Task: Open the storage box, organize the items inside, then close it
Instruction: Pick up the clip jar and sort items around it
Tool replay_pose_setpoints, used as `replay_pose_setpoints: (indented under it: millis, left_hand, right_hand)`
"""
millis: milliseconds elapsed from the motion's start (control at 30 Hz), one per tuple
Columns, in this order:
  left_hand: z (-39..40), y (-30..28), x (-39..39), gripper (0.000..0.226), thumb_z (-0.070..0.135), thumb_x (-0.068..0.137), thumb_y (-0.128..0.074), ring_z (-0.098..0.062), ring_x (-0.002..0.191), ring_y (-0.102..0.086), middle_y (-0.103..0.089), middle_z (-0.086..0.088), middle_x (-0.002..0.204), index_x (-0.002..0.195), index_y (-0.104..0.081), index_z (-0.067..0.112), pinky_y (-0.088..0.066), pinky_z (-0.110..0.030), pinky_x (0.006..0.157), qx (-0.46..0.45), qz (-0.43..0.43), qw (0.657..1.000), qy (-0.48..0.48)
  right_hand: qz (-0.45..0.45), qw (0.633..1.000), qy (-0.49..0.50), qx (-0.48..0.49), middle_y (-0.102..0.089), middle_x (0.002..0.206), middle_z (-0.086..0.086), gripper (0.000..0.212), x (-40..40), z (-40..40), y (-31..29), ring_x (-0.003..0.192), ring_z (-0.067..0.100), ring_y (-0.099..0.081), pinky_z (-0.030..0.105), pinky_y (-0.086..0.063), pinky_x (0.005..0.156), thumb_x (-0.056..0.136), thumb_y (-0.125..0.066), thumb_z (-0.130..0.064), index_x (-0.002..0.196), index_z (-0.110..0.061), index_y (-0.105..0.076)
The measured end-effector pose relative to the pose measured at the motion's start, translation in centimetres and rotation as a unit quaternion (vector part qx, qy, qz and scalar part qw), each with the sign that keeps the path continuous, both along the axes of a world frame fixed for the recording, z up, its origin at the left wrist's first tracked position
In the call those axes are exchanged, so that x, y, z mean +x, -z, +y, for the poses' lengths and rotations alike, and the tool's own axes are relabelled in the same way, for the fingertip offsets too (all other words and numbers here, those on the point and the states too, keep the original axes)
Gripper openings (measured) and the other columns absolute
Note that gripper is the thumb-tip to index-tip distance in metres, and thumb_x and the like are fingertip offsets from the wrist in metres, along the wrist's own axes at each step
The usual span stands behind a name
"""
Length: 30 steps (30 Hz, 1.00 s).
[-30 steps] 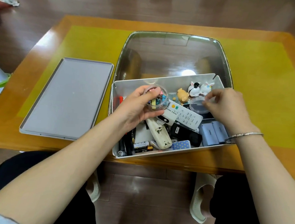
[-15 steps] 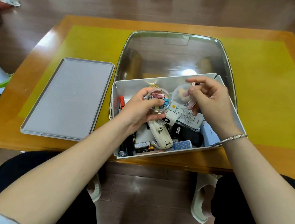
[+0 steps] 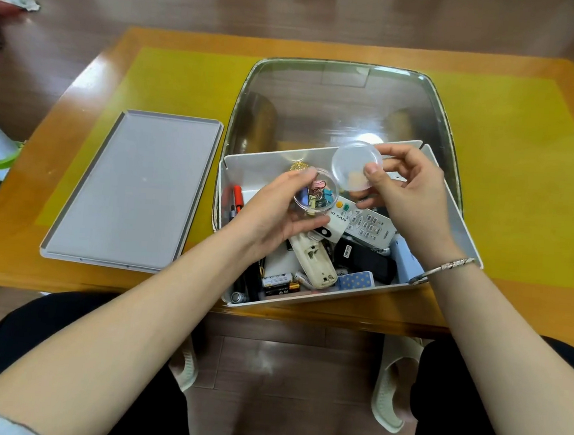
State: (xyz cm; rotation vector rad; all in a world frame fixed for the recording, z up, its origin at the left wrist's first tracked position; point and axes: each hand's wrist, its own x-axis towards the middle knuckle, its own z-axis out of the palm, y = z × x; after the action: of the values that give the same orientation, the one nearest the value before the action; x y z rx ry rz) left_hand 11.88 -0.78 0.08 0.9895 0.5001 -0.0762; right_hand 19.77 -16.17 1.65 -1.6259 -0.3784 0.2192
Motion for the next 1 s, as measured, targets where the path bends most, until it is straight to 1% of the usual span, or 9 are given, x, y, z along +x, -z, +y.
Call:
replay_pose_setpoints:
  millis: [133, 267, 367, 433, 567, 633, 767, 900, 1000]
  left_hand:
    - [0.0, 0.2, 0.0, 0.023, 0.005, 0.095, -0.051, -0.032, 0.108, -0.061, -0.06, -0.02, 0.121, 0.117, -0.056, 0.007, -0.059, -0.037, 0.077, 0.005, -0.001, 1.0, -0.001]
    - [0.0, 0.2, 0.0, 0.023, -0.002, 0.093, -0.05, -0.027, 0.093, -0.066, -0.062, -0.019, 0.112, 0.114, -0.058, 0.007, -0.06, -0.033, 0.071, 0.016, 0.003, 1.0, -0.022]
    - [0.1, 0.1, 0.0, 0.021, 0.002, 0.092, -0.054, -0.025, 0.089, -0.068, -0.063, -0.015, 0.106, 0.112, -0.058, 0.006, -0.059, -0.033, 0.072, -0.002, 0.0, 1.0, -0.025]
    - [0.1, 0.0, 0.0, 0.026, 0.0, 0.09, -0.054, -0.025, 0.091, -0.067, -0.062, -0.016, 0.11, 0.116, -0.056, 0.005, -0.058, -0.033, 0.076, -0.013, -0.01, 1.0, -0.017]
    - [0.0, 0.0, -0.1, 0.041, -0.009, 0.089, -0.052, -0.03, 0.101, -0.059, -0.059, -0.021, 0.114, 0.129, -0.05, 0.003, -0.059, -0.035, 0.078, 0.0, -0.011, 1.0, -0.009]
    - [-0.1, -0.1, -0.2, 0.04, -0.008, 0.09, -0.052, -0.031, 0.101, -0.055, -0.058, -0.023, 0.114, 0.128, -0.051, 0.004, -0.059, -0.035, 0.078, 0.018, -0.007, 1.0, -0.004]
    - [-0.3, -0.3, -0.3, 0.041, -0.007, 0.093, -0.046, -0.031, 0.106, -0.06, -0.055, -0.025, 0.128, 0.13, -0.051, 0.008, -0.057, -0.036, 0.083, 0.042, -0.018, 0.999, 0.011]
    - [-0.1, -0.6, -0.4, 0.044, 0.001, 0.09, -0.035, -0.03, 0.106, -0.055, -0.049, -0.027, 0.134, 0.131, -0.051, 0.006, -0.053, -0.037, 0.091, 0.007, -0.028, 0.999, 0.028]
    - [-0.1, -0.5, -0.5, 0.042, 0.015, 0.089, -0.048, -0.029, 0.105, -0.054, -0.053, -0.023, 0.126, 0.129, -0.052, 0.006, -0.054, -0.037, 0.091, -0.013, -0.026, 0.999, 0.039]
  right_hand:
    - [0.036, 0.998, -0.002, 0.045, -0.063, 0.078, 0.008, 0.014, 0.3, -0.2, -0.2, 0.057, 0.022, -0.069, 0.027, -0.056, 0.051, 0.091, -0.056, -0.002, 0.102, -0.01, -0.056]
    - [0.066, 0.996, -0.032, 0.058, -0.063, 0.078, 0.009, 0.015, 0.2, -0.1, 0.0, 0.057, 0.021, -0.068, 0.025, -0.055, 0.049, 0.092, -0.055, -0.002, 0.105, -0.008, -0.056]
    - [0.068, 0.994, -0.058, 0.057, -0.066, 0.076, 0.005, 0.014, 0.1, 0.0, 0.1, 0.055, 0.02, -0.068, 0.024, -0.054, 0.049, 0.092, -0.055, -0.001, 0.101, -0.011, -0.058]
    - [0.071, 0.993, -0.066, 0.061, -0.068, 0.071, -0.001, 0.015, 0.1, 0.1, 0.2, 0.054, 0.019, -0.068, 0.024, -0.054, 0.048, 0.092, -0.054, -0.001, 0.097, -0.014, -0.059]
    - [0.087, 0.991, -0.08, 0.063, -0.069, 0.071, -0.002, 0.014, 0.1, 0.2, 0.5, 0.057, 0.02, -0.069, 0.024, -0.054, 0.049, 0.091, -0.055, -0.003, 0.1, -0.013, -0.059]
    - [0.097, 0.989, -0.091, 0.061, -0.069, 0.072, -0.001, 0.013, 0.0, 0.2, 0.6, 0.058, 0.021, -0.069, 0.023, -0.054, 0.048, 0.091, -0.056, -0.004, 0.101, -0.012, -0.059]
    - [0.096, 0.989, -0.1, 0.051, -0.068, 0.071, 0.002, 0.016, -0.2, 0.5, 0.9, 0.059, 0.023, -0.07, 0.024, -0.054, 0.049, 0.088, -0.061, -0.005, 0.104, -0.011, -0.059]
    - [0.091, 0.991, -0.093, 0.028, -0.067, 0.075, 0.006, 0.017, -0.1, 0.5, 1.0, 0.057, 0.021, -0.069, 0.025, -0.054, 0.047, 0.087, -0.063, -0.006, 0.103, -0.01, -0.06]
    - [0.079, 0.993, -0.087, -0.003, -0.065, 0.081, 0.008, 0.015, -0.1, 0.6, 1.2, 0.054, 0.02, -0.068, 0.025, -0.052, 0.043, 0.087, -0.064, -0.008, 0.101, -0.011, -0.06]
